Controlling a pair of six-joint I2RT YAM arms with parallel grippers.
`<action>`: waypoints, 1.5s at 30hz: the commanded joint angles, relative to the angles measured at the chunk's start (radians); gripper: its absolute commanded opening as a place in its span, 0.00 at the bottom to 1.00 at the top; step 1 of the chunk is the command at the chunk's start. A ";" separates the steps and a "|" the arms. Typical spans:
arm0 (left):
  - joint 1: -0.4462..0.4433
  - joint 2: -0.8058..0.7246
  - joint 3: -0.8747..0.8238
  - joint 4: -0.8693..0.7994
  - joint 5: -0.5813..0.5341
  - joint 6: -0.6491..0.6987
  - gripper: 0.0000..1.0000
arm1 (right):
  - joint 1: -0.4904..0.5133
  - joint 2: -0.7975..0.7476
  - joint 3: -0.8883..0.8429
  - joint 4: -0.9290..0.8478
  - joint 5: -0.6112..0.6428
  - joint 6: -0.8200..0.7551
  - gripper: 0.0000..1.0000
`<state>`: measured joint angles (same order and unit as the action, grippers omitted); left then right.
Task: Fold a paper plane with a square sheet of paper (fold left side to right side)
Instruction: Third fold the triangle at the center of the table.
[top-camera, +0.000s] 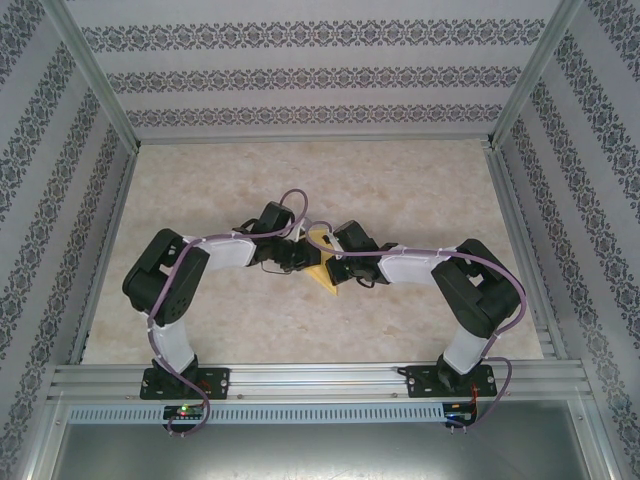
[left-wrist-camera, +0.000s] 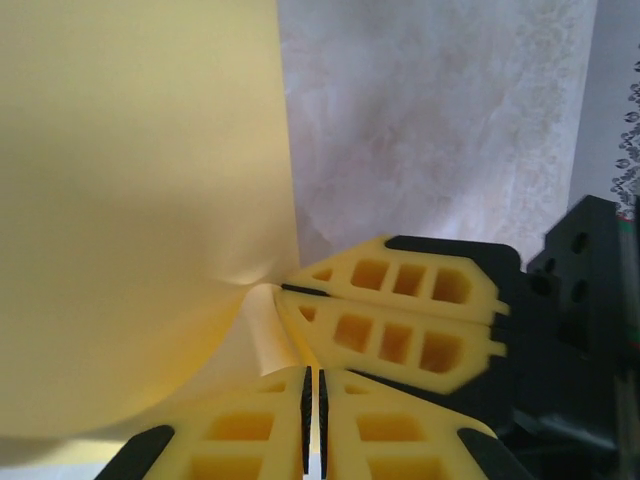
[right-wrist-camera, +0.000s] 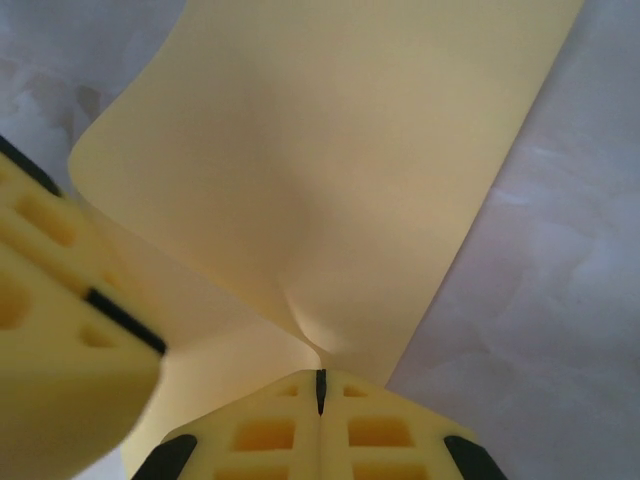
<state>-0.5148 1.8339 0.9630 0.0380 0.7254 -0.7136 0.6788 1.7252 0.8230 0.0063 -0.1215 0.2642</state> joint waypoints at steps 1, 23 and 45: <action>-0.018 0.028 0.025 0.036 -0.017 -0.012 0.15 | 0.014 0.021 -0.004 -0.103 -0.004 -0.005 0.00; -0.021 0.022 -0.042 0.006 -0.074 0.001 0.14 | 0.014 0.022 -0.001 -0.116 0.012 -0.012 0.00; -0.021 0.070 -0.096 0.004 -0.123 0.011 0.12 | -0.055 -0.149 0.129 -0.211 -0.051 0.002 0.20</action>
<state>-0.5240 1.8603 0.8986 0.0689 0.6395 -0.7155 0.6308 1.6341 0.9272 -0.1482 -0.1520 0.2634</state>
